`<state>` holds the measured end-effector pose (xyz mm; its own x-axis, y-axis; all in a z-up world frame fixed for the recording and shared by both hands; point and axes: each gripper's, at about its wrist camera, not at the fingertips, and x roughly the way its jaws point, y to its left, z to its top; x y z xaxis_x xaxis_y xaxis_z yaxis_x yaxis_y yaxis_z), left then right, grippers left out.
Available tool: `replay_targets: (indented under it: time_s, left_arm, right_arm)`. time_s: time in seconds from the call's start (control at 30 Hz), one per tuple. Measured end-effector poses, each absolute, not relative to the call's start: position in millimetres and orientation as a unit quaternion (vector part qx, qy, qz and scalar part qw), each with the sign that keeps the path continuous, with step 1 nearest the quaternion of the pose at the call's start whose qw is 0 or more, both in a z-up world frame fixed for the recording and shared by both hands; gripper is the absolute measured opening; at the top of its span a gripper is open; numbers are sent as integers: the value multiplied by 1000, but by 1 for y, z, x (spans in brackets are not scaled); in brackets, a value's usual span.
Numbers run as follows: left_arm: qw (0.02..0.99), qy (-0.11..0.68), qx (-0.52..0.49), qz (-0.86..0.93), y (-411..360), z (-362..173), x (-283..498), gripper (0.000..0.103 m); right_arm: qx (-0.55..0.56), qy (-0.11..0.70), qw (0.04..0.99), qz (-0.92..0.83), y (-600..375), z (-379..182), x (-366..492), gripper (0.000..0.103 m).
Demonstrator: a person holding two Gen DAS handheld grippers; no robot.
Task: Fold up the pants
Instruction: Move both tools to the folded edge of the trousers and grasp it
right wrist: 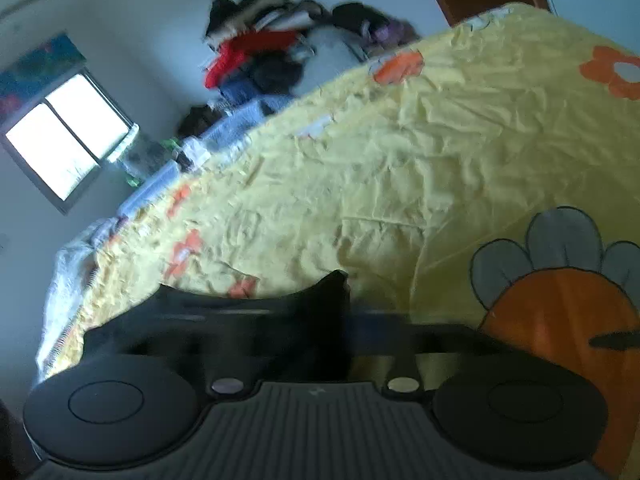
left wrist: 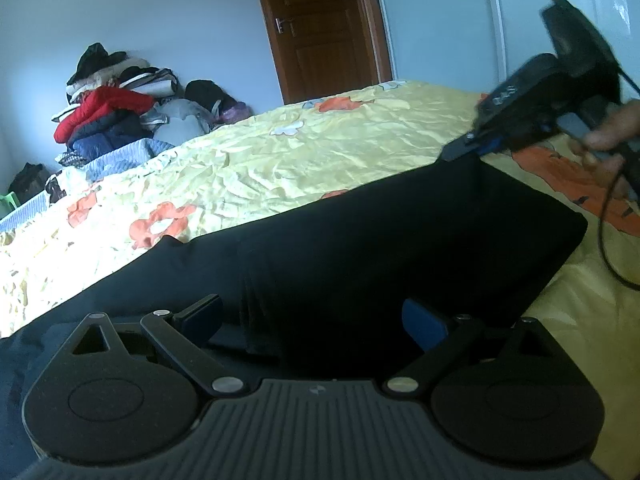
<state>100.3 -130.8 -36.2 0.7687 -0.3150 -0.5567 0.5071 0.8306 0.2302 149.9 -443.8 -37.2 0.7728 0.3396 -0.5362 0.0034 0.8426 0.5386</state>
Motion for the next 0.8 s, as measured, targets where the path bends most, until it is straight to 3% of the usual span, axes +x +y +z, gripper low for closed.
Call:
replay_targets:
  time_s: [0.27,0.33,0.43,0.63,0.7,0.8]
  left_arm:
    - [920,259,191,-224,-135,-41,99,98]
    - [923,250,192,-221,-132,-39,97,98]
    - [926,254,172,-218,-128,-37,102,98]
    - [913,287,157,-243,-129,-43,105,99]
    - [910,287,162,-252,-129,-39,101,98]
    - [913,280,157,-253,-124,-34,95,98]
  right_arm:
    - [170,343,923,29,-425,-30,176,13]
    - [172,325,930,-1,-426,-28,165,20]
    - [121,291,949,-13,-411,-11,132,20]
    - [3,382,924,38,-371,-32,103,20]
    - [9,373,928,4,-371,-29,97,32]
    - [34,337,940,34,-359,-16,88,32]
